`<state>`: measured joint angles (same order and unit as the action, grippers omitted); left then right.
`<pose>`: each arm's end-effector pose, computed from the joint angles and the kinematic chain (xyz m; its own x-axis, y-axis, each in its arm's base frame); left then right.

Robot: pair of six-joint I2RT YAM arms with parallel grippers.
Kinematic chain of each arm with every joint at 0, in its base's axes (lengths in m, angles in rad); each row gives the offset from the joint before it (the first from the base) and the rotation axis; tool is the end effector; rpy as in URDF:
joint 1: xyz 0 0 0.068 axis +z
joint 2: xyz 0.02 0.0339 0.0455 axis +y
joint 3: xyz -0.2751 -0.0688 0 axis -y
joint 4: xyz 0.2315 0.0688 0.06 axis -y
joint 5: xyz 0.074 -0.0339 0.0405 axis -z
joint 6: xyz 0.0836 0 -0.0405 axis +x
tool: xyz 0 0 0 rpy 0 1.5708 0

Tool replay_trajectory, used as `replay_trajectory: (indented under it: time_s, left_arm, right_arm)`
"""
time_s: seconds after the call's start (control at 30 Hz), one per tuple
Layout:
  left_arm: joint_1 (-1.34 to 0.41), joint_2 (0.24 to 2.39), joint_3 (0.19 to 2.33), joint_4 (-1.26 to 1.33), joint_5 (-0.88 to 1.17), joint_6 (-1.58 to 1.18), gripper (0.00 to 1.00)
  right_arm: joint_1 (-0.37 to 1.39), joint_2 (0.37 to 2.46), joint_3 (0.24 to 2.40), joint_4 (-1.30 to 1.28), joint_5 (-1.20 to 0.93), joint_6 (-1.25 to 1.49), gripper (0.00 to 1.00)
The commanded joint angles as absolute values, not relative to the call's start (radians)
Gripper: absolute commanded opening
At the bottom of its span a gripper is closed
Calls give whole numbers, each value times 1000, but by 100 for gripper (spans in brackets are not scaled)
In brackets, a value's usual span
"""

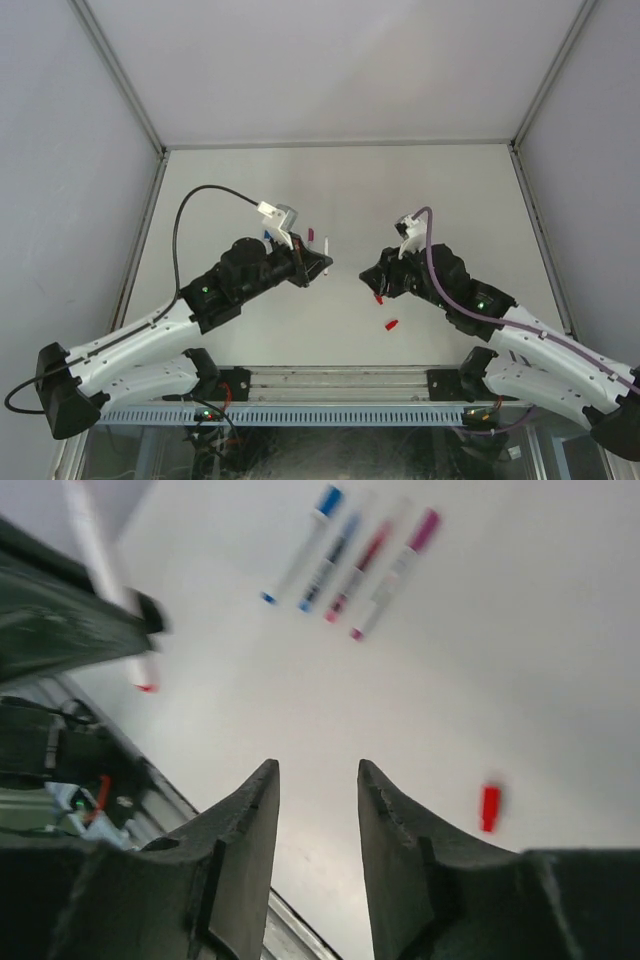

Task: Insert the pens into the pen caps
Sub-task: Pick up the pen from the center of the board, then insert the pen cap onto the pen.

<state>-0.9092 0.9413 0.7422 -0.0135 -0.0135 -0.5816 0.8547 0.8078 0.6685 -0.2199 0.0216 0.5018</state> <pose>0.1550 -0.1973 0.3156 -0.5373 -0.2041 -0.8183 0.5812 0.6135 -0.5346 0.1425 0.1610 0.2842 -0.5587 0.0905 -0.8244 -0.5386 0.7163 0.4436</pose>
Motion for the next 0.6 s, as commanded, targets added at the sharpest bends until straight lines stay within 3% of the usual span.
replay_trajectory:
  time_s: [0.0, 0.17, 0.37, 0.57]
  left_arm:
    - [-904, 908, 829, -118, -58, -473, 0]
    - [-886, 879, 857, -218, -122, -445, 0]
    - [-773, 827, 848, -270, -7, -437, 0]
    - [-720, 755, 883, -390, -33, -341, 0]
  right_arm:
    - [779, 836, 731, -449, 71, 471, 37]
    - [730, 973, 799, -583, 77, 442, 41]
    - [712, 1157, 861, -629, 105, 396, 57]
    - [663, 1339, 909, -626, 32, 362, 59]
